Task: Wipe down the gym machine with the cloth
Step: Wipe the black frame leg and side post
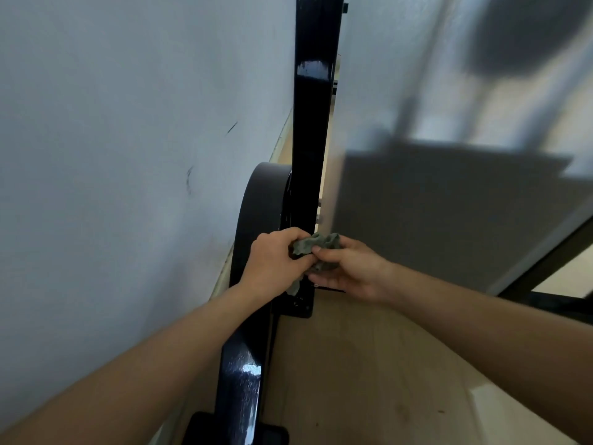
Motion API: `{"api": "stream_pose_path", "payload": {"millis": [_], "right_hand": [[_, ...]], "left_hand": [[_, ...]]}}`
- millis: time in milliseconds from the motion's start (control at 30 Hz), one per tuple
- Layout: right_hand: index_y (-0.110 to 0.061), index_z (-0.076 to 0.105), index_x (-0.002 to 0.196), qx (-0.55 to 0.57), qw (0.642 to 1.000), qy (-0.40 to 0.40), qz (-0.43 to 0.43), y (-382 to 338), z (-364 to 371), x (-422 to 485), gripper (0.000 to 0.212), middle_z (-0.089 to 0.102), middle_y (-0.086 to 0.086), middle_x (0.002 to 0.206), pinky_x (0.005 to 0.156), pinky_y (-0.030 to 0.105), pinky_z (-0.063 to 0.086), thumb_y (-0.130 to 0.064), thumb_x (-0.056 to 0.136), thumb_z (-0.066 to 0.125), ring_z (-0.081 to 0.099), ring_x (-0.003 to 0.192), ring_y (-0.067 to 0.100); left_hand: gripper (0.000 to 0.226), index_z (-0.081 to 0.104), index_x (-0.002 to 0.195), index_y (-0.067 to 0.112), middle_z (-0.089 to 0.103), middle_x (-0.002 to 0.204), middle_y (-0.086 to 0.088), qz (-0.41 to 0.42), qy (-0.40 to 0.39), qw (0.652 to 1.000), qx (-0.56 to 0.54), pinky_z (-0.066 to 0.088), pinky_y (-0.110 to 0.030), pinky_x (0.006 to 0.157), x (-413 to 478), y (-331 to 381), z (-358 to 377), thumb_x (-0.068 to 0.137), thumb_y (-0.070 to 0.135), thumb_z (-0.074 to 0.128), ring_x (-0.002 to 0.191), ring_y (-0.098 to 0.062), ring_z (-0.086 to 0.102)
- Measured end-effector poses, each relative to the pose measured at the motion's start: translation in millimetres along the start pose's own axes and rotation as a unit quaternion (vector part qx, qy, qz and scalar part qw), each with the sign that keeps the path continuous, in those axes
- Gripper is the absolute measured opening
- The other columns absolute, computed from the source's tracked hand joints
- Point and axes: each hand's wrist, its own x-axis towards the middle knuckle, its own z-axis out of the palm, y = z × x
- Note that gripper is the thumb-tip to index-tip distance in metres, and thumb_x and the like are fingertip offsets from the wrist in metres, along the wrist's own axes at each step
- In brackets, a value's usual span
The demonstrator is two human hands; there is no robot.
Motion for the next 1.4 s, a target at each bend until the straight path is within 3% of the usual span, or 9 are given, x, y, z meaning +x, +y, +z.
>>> {"api": "stream_pose_path", "payload": {"millis": [200,333,400,500,767,967,1067,1167,1400], "right_hand": [[-0.012,0.069,0.109,-0.034,0.995,0.091,0.007,2.6,-4.0,16.9,0.018,0.076,0.012,0.1,0.068,0.036,0.062,-0.003,0.093,0.067,0.074,0.088,0.026],[-0.01,0.068,0.102,-0.061,0.98,0.189,-0.032,12.1,-2.1,31.1,0.015,0.075,0.013,0.097,0.063,0.035,0.063,-0.004,0.089,0.073,0.074,0.083,0.025],[-0.014,0.07,0.095,-0.183,0.945,0.24,-0.126,11.7,-4.2,40.4,0.015,0.075,0.009,0.095,0.07,0.032,0.062,-0.01,0.084,0.08,0.073,0.084,0.02],[-0.019,0.067,0.08,-0.355,0.849,0.277,-0.276,3.5,9.6,42.7,0.016,0.068,-0.006,0.078,0.064,0.008,0.047,-0.015,0.08,0.083,0.062,0.071,0.003],[-0.012,0.075,0.085,-0.371,0.743,0.33,-0.449,-26.3,42.6,49.6,0.012,0.062,-0.004,0.083,0.072,0.017,0.045,-0.01,0.077,0.083,0.058,0.076,0.009],[-0.013,0.075,0.082,-0.34,0.731,0.34,-0.483,-54.9,67.0,38.5,0.008,0.057,-0.008,0.076,0.065,0.002,0.036,-0.009,0.078,0.082,0.055,0.068,-0.003],[-0.011,0.073,0.081,-0.312,0.724,0.354,-0.504,-73.0,77.3,30.0,0.011,0.055,-0.008,0.078,0.066,0.001,0.035,-0.008,0.077,0.083,0.054,0.071,-0.008],[-0.011,0.072,0.081,-0.274,0.735,0.372,-0.495,-89.9,82.6,22.1,0.013,0.053,-0.01,0.077,0.065,0.0,0.036,-0.01,0.076,0.084,0.054,0.067,-0.006],[-0.011,0.072,0.085,-0.279,0.729,0.332,-0.53,-143.8,90.2,-7.6,0.014,0.059,-0.01,0.079,0.065,0.003,0.041,-0.011,0.078,0.084,0.057,0.075,-0.008]], "left_hand": [[0.04,0.071,0.118,0.019,0.069,0.113,0.005,0.165,0.077,0.967,0.18,0.053,-0.031,0.083,-2.8,-23.6,-17.4,0.08,0.029,0.079,0.1,-0.015,0.059],[0.055,0.067,0.127,0.017,0.06,0.137,-0.002,0.168,0.098,0.946,0.258,0.048,-0.04,0.095,-6.7,-43.1,-26.3,0.077,0.039,0.077,0.121,-0.026,0.054],[0.059,0.065,0.131,0.017,0.057,0.143,-0.003,0.178,0.087,0.94,0.279,0.046,-0.039,0.097,-9.1,-48.3,-25.5,0.078,0.04,0.076,0.124,-0.027,0.053],[0.058,0.065,0.132,0.017,0.057,0.144,-0.002,0.187,0.095,0.938,0.275,0.047,-0.039,0.097,-9.3,-52.6,-24.4,0.08,0.041,0.074,0.126,-0.026,0.054],[0.056,0.068,0.13,0.02,0.061,0.141,0.0,0.207,0.107,0.936,0.264,0.05,-0.038,0.095,-7.5,-56.8,-24.6,0.079,0.044,0.075,0.124,-0.023,0.056],[0.044,0.075,0.116,0.022,0.068,0.129,0.004,0.186,0.129,0.941,0.253,0.051,-0.034,0.087,-2.8,-49.1,-24.6,0.076,0.04,0.079,0.113,-0.019,0.061],[0.027,0.076,0.105,0.027,0.073,0.108,0.013,0.102,0.153,0.964,0.19,0.057,-0.033,0.074,8.2,-27.3,-33.9,0.081,0.039,0.076,0.099,-0.012,0.065],[0.024,0.074,0.109,0.029,0.071,0.097,0.015,0.019,0.193,0.979,0.066,0.057,-0.034,0.077,30.3,4.8,-50.2,0.085,0.033,0.076,0.089,-0.008,0.064],[0.064,0.051,0.139,0.038,0.057,0.122,0.019,0.052,0.21,0.973,-0.075,0.054,-0.016,0.082,83.4,80.0,-84.4,0.083,0.031,0.081,0.097,0.0,0.06]]}}
